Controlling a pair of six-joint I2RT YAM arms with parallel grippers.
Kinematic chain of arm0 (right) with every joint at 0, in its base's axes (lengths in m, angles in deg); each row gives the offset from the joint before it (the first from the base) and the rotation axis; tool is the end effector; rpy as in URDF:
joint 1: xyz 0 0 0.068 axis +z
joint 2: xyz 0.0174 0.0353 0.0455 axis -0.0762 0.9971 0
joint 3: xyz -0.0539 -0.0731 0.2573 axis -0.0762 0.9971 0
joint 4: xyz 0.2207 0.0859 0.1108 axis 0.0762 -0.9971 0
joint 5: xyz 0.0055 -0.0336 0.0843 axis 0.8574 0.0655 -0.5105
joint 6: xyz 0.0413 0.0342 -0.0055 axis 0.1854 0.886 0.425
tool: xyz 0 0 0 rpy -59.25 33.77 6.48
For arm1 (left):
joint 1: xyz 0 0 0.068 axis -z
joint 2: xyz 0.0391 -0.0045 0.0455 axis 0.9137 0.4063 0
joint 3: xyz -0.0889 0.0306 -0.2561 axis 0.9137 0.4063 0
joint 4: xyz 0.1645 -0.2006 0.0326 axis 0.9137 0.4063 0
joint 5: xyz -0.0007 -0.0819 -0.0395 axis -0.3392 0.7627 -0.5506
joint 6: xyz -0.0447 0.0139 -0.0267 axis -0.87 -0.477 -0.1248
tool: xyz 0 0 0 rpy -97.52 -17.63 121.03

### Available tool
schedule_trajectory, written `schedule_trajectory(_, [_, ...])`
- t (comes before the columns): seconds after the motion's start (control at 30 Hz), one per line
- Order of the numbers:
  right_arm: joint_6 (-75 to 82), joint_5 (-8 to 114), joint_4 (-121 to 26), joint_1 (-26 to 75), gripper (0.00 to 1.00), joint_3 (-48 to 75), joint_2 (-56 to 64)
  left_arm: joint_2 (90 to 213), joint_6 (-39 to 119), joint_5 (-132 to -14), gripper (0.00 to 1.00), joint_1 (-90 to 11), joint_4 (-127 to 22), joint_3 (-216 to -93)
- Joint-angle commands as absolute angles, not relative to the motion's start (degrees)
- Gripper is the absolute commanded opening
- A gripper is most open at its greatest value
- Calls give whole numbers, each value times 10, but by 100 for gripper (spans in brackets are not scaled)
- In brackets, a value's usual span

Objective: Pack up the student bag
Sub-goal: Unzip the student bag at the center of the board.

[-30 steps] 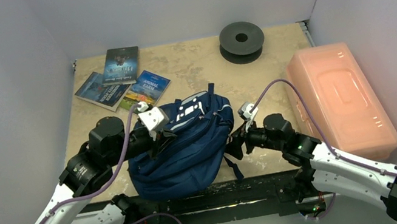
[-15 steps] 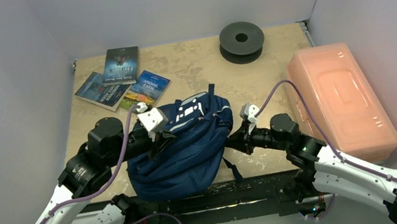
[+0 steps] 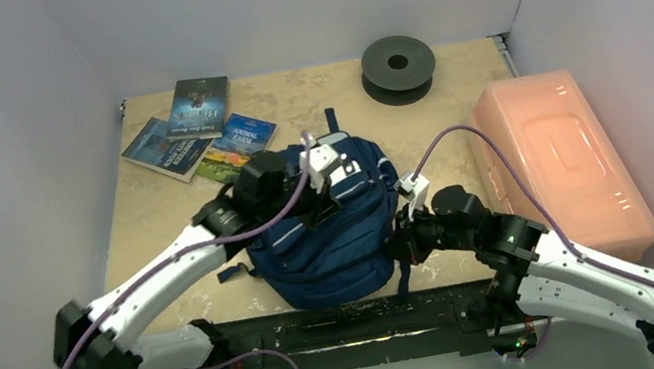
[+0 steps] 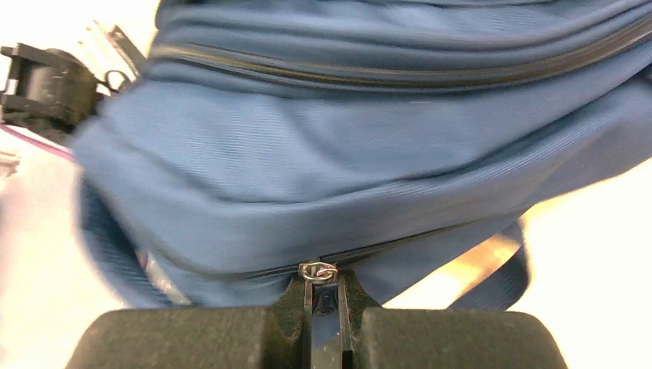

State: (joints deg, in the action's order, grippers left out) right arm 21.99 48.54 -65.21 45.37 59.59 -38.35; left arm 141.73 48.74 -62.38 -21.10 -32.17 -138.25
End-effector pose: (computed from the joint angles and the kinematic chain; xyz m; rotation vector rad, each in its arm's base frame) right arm 0.0992 0.1284 0.2501 -0.5950 2.1135 0.9975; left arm 0.1748 -0.1908 0.3212 0.9667 1.9095 -0.8445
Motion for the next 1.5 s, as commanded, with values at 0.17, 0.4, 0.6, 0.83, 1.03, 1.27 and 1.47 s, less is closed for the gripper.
schedule_trajectory(0.17, [283,556,-778,497,0,490,-358,1679,511,-669,0,-199,-427,-1611])
schedule_trajectory(0.4, [300,634,-827,499,0,468,-294,1614,352,-757,63,-204,-265,-1629])
schedule_trajectory(0.6, [307,606,-820,499,0,469,-304,1393,81,-826,94,-308,-232,-1364])
schedule_trajectory(0.83, [300,480,-807,499,0,442,-247,1325,-96,-751,88,-286,-564,-1070])
schedule_trajectory(1.03, [310,309,-743,507,4,426,-143,1438,-62,-773,68,-238,-649,-1076])
schedule_trajectory(1.27, [417,340,-709,460,62,477,-127,1331,6,-905,84,-232,-453,-1078])
schedule_trajectory(1.47, [568,423,-724,395,80,553,-241,1218,24,-928,80,-213,-329,-1097])
